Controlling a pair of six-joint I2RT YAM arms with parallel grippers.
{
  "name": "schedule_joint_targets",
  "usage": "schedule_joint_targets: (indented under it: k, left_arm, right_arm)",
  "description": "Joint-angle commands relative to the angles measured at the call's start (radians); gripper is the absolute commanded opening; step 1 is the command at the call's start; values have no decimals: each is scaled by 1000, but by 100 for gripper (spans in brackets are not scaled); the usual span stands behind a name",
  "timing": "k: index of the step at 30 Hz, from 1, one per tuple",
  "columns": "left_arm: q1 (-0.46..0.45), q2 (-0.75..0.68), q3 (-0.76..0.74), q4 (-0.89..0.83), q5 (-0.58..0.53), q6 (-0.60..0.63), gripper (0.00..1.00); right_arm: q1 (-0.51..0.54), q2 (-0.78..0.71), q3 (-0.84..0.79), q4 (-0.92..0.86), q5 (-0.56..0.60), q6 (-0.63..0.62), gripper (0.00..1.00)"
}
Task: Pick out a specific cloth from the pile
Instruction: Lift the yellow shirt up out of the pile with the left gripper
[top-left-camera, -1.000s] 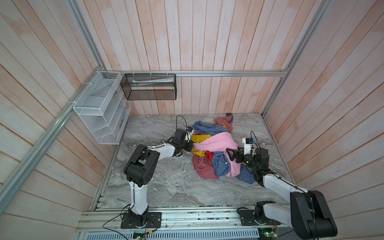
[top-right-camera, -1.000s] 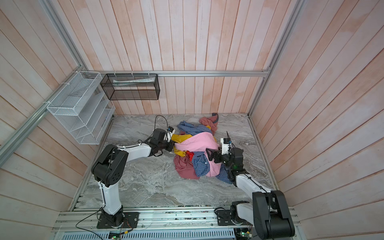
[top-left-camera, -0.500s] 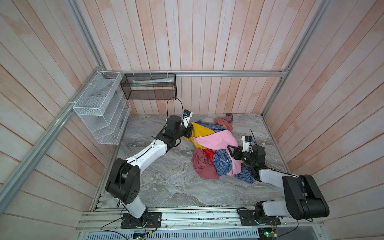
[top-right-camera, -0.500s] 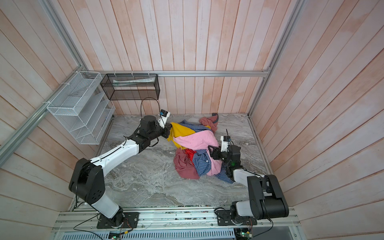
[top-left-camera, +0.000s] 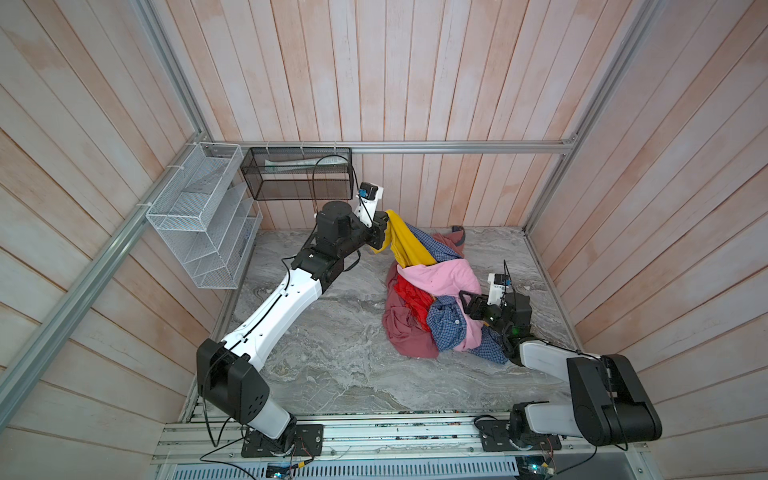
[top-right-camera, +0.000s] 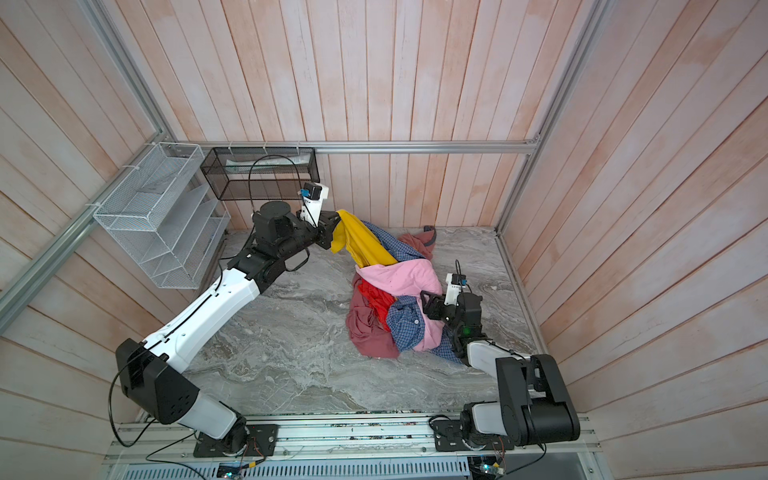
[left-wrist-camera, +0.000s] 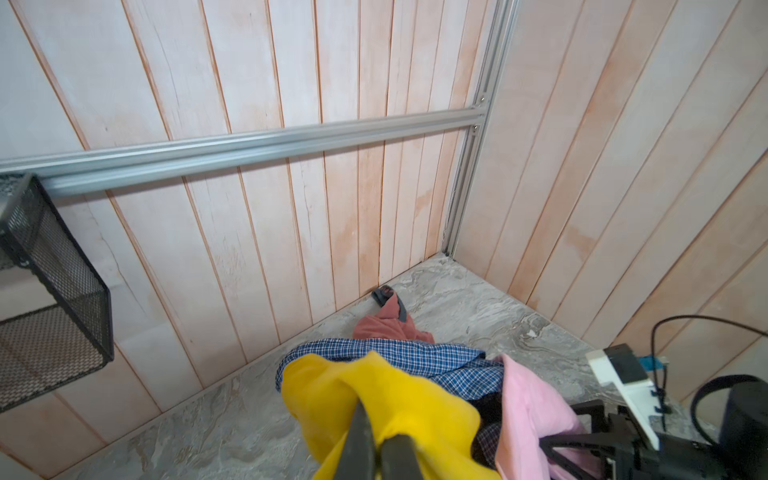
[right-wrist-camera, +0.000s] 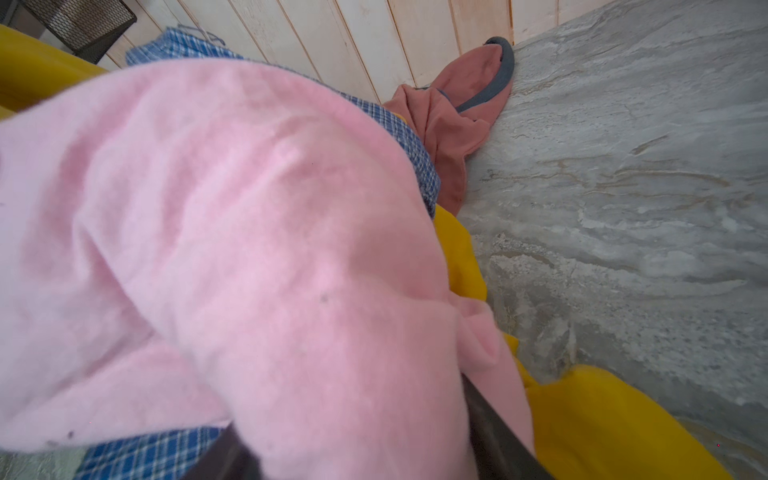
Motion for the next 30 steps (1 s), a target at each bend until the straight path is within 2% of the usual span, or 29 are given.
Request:
schedule_joint_targets:
  k: [1, 12, 25, 30]
  left_arm:
    - [5, -84, 80, 73, 19, -25, 0]
    - [6, -171, 77, 104, 79, -59, 0]
    - [3, -100, 78, 182, 201, -193, 0]
    - [-20, -49, 76, 193, 226, -217, 0]
  right_arm:
    - [2, 16, -1, -38, 56, 13, 64]
    - [0, 11, -8, -53, 88, 2, 66]
    - [1, -16, -24, -58, 23, -34, 66]
    - [2, -32, -16, -89, 22, -35, 76]
